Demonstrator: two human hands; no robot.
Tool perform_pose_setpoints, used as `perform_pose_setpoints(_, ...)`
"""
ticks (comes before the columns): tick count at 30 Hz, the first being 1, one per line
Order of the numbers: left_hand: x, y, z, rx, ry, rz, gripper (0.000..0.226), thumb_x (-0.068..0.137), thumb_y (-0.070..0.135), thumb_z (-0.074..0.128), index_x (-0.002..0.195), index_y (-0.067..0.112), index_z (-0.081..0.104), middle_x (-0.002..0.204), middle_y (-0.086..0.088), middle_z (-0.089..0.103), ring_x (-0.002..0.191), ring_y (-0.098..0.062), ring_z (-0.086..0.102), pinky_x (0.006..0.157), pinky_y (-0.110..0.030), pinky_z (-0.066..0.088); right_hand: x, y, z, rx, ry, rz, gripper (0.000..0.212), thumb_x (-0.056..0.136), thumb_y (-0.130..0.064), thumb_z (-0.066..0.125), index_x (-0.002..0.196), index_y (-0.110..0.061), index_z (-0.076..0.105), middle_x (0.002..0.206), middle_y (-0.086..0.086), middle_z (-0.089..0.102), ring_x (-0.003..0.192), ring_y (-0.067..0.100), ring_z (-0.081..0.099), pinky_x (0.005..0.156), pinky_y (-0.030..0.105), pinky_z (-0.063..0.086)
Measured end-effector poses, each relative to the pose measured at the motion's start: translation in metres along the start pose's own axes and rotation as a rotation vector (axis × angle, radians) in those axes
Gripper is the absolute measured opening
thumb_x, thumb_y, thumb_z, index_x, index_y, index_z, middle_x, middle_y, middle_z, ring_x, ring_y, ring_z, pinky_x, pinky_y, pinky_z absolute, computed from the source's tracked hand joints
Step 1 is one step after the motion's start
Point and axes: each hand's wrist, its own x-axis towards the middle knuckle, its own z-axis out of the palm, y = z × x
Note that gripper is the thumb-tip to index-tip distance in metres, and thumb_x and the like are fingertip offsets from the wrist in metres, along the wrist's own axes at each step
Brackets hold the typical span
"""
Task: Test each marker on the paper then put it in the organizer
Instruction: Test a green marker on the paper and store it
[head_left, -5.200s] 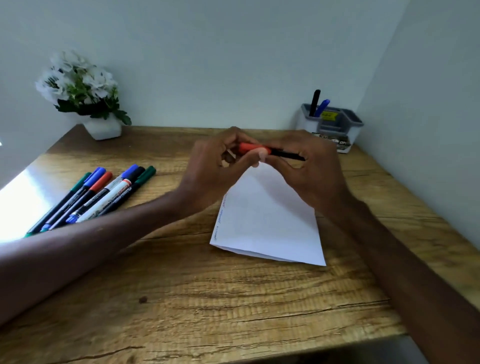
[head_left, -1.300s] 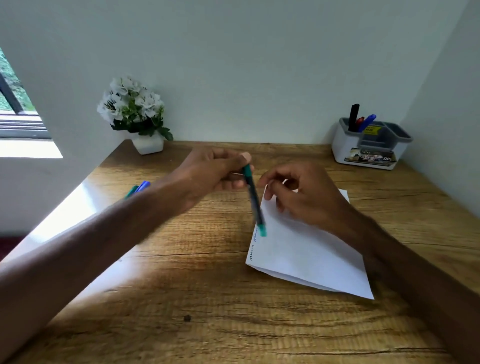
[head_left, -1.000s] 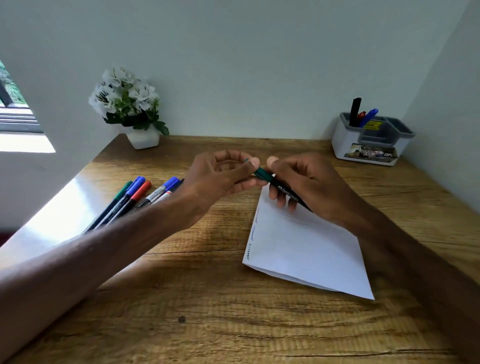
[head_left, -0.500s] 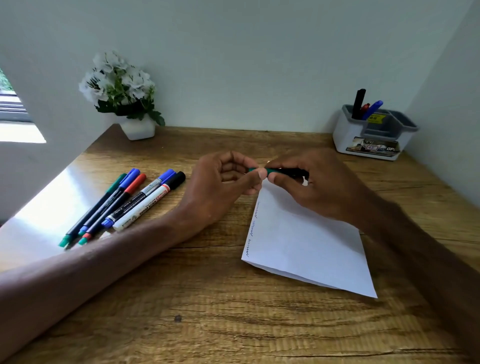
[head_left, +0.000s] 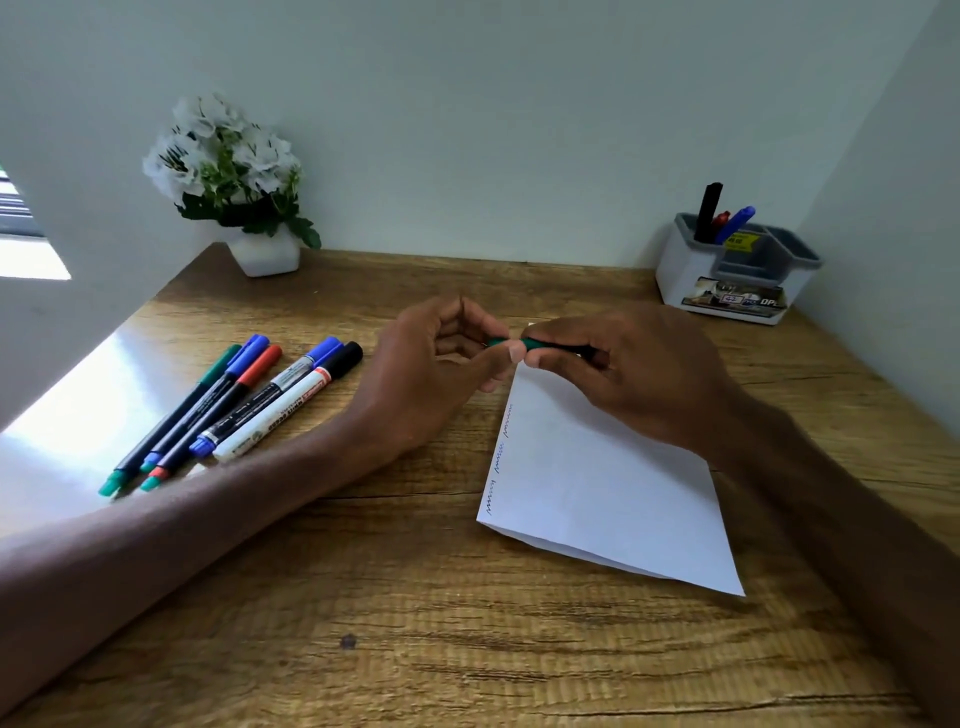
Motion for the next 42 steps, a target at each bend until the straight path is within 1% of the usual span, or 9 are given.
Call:
perform_pose_setpoints(5, 0.000, 0.004, -0.007, 0.501, -0.187, 0.333, 0.031, 0.106, 0.029, 0.052, 0.134, 0.020, 0.063, 0.109, 0.011, 0.072, 0.092, -0.003, 0.066, 0.078, -0.024, 0.053, 0.005, 0.001, -0.003, -0.006, -0.112, 0.044, 0.060, 0.092, -0.077, 0.038, 0.106, -0.034, 0.077, 0.073, -0.016, 0.068, 0.058, 0.002, 0.050, 0.051, 0.024, 0.030)
perform_pose_setpoints(8, -0.002, 0.001, -0.007, 0.583, -0.173, 0.344, 0.027, 0.108, 0.024, 0.044, 0.129, 0.018, 0.061, 0.098, 0.008, 0.065, 0.081, -0.009, 0.058, 0.070, -0.033, 0.048, 0.002, 0.006, -0.005, 0.111, -0.122, 0.182, 0.033, 0.104, -0.054, 0.041, 0.102, -0.032, 0.066, 0.067, -0.013, 0.059, 0.058, 0.002, 0.049, 0.055, 0.027, 0.030)
perform_pose_setpoints(14, -0.001, -0.002, -0.009, 0.391, -0.074, 0.129, 0.032, 0.112, 0.029, 0.036, 0.082, 0.023, 0.046, 0.071, 0.007, 0.050, 0.063, -0.007, 0.045, 0.057, -0.021, 0.032, 0.008, 0.019, -0.018, 1.083, -0.019, 0.417, 0.037, 0.093, 0.008, 0.039, 0.099, -0.012, 0.068, 0.085, 0.010, 0.071, 0.071, 0.018, 0.058, 0.057, 0.028, 0.045)
perform_pose_setpoints(17, 0.002, 0.000, -0.011, 0.396, -0.200, 0.057, 0.029, 0.109, 0.037, 0.042, 0.094, 0.014, 0.052, 0.086, 0.003, 0.054, 0.075, -0.005, 0.047, 0.063, -0.018, 0.036, 0.003, 0.019, -0.019, 1.310, -0.093, 0.500, 0.045, 0.099, 0.013, 0.037, 0.123, -0.011, 0.068, 0.107, 0.009, 0.073, 0.092, 0.017, 0.068, 0.073, 0.028, 0.059)
perform_pose_setpoints(20, 0.004, -0.003, -0.020, 0.352, -0.378, 0.013, 0.027, 0.102, 0.033, 0.060, 0.122, 0.017, 0.049, 0.122, 0.009, 0.052, 0.113, 0.002, 0.045, 0.083, -0.008, 0.036, -0.006, 0.014, -0.008, 1.319, -0.108, 0.549, 0.033, 0.089, -0.009, 0.064, 0.120, -0.014, 0.070, 0.100, 0.004, 0.075, 0.092, 0.013, 0.072, 0.076, 0.024, 0.062)
perform_pose_setpoints(24, 0.003, 0.001, -0.029, 0.295, -0.535, -0.046, 0.063, 0.093, 0.034, 0.072, 0.143, 0.021, 0.036, 0.128, 0.025, 0.038, 0.119, 0.004, 0.036, 0.092, -0.001, 0.026, -0.010, 0.007, 0.001, 1.204, -0.077, 0.521, 0.023, 0.076, -0.036, 0.073, 0.089, -0.017, 0.076, 0.076, 0.009, 0.064, 0.070, 0.020, 0.060, 0.056, 0.027, 0.056)
perform_pose_setpoints(29, 0.006, 0.000, -0.024, 0.603, -0.659, 0.165, 0.070, 0.083, 0.063, 0.067, 0.129, 0.040, 0.020, 0.102, 0.019, 0.019, 0.102, 0.002, 0.024, 0.098, -0.012, 0.022, -0.009, 0.005, -0.005, 1.178, -0.174, 0.500, 0.033, 0.079, -0.030, 0.069, 0.101, -0.006, 0.076, 0.078, 0.022, 0.072, 0.069, 0.032, 0.069, 0.058, 0.035, 0.062)
perform_pose_setpoints(33, 0.003, 0.004, -0.022, 0.659, -0.681, 0.175, 0.071, 0.086, 0.061, 0.069, 0.131, 0.024, 0.029, 0.113, 0.012, 0.028, 0.093, 0.004, 0.018, 0.089, 0.001, 0.018, -0.012, 0.000, -0.006, 1.128, -0.261, 0.480, 0.028, 0.084, -0.030, 0.067, 0.100, -0.011, 0.080, 0.095, 0.021, 0.078, 0.082, 0.036, 0.077, 0.069, 0.038, 0.066)
perform_pose_setpoints(42, 0.001, 0.009, -0.018, 0.665, -0.696, 0.184, 0.085, 0.071, 0.079, 0.068, 0.125, 0.026, 0.030, 0.110, 0.016, 0.031, 0.090, -0.004, 0.020, 0.087, -0.014, 0.021, -0.016, -0.007, 0.001, 1.010, -0.231, 0.379, 0.019, 0.080, -0.001, 0.074, 0.098, 0.003, 0.076, 0.082, 0.027, 0.071, 0.067, 0.032, 0.069, 0.061, 0.036, 0.064)
